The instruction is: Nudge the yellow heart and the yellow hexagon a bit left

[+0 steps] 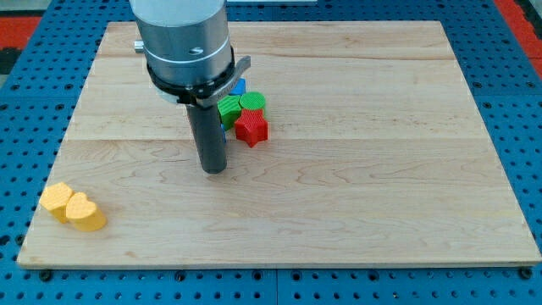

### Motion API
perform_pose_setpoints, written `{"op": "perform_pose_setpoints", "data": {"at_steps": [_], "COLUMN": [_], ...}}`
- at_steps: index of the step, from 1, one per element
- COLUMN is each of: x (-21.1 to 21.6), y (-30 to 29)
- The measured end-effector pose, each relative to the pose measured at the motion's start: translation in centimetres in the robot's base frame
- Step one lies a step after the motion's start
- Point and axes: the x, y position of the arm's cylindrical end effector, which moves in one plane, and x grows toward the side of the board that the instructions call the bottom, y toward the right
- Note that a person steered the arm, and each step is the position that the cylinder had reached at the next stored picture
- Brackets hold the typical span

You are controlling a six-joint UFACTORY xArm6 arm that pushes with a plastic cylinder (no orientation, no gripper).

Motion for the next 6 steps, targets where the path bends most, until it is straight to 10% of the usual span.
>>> {"op": "perform_pose_setpoints", "data": {"at_steps": [2, 4, 6], "x": [-2.2, 10.2, 11.0], "y": [0.0, -2.5, -11.4]}}
